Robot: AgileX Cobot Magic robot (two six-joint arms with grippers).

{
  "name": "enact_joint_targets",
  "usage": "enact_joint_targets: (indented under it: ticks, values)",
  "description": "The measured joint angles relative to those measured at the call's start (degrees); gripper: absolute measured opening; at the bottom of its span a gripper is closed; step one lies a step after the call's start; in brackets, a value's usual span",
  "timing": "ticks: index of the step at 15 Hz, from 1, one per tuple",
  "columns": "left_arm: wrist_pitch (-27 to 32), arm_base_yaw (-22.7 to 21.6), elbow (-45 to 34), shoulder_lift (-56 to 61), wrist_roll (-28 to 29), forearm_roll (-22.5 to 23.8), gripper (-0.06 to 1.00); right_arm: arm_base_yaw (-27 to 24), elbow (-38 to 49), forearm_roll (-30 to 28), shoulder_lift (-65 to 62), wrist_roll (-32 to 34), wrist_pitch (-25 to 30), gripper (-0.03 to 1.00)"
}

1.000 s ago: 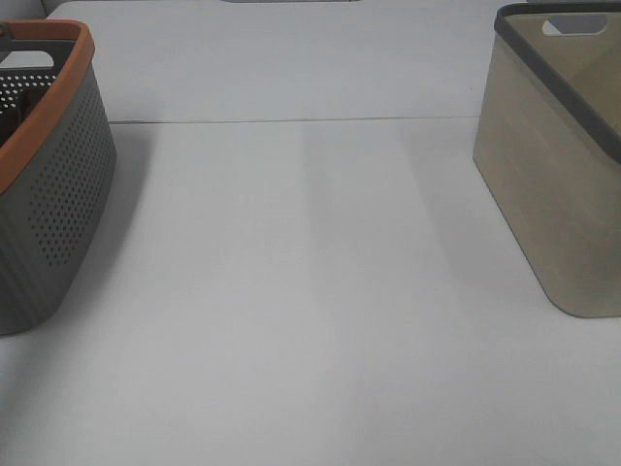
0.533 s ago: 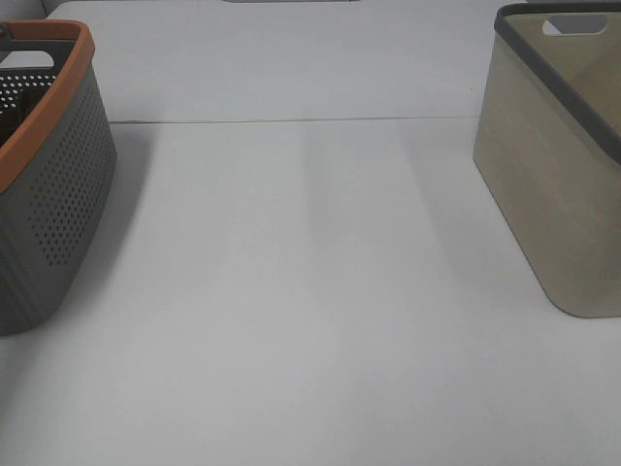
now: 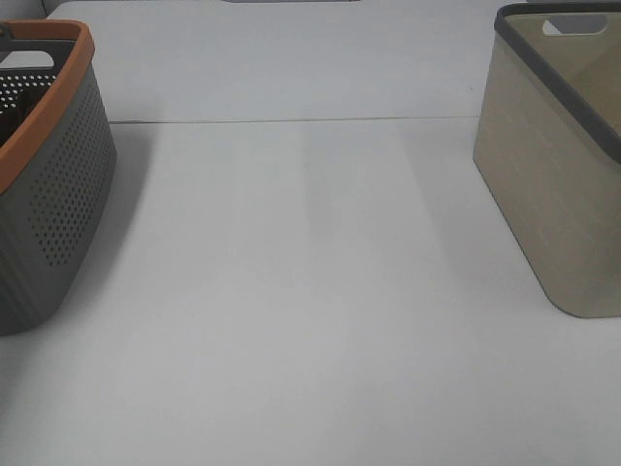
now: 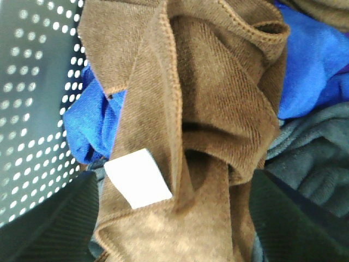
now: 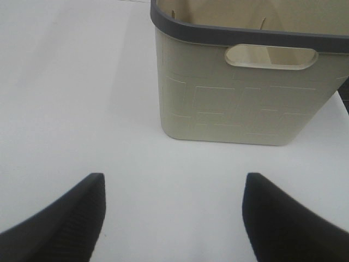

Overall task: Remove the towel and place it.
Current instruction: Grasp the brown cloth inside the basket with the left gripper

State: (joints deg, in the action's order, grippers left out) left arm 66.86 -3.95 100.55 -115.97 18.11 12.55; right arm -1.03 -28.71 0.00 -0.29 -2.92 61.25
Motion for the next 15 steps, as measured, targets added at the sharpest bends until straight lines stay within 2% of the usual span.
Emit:
enact_joint_targets:
  ticks: [2,6,8,11,14,15]
  values:
    - [-0.34,0.00,0.34,-1.66,0.17,0.00,0.72,0.00,0.00,0.00,0.00,0.00,0.00,0.68]
    - [-2.98,0.00,0.74,-2.23,0.80,0.00,0.64,0.00,0.00,0.00,0.00,0.00,0.00,0.68]
    - [-2.52,-0.69,0.74,-2.23,0.80,-0.52,0.55,0.00,0.00,0.00,0.00,0.00,0.00,0.68]
    - [-0.06,-1.78,0.74,-2.23,0.06,-0.63,0.51,0.00,0.00,0.00,0.00,0.00,0.00,0.68]
    - [-0.34,-1.83,0.74,-2.23,0.00,-1.09,0.50,0.00,0.00,0.00,0.00,0.00,0.00,0.68]
    - [-1.20,-1.83,0.74,-2.23,0.00,-1.66,0.46,0.00,0.00,0.00,0.00,0.00,0.00,0.68]
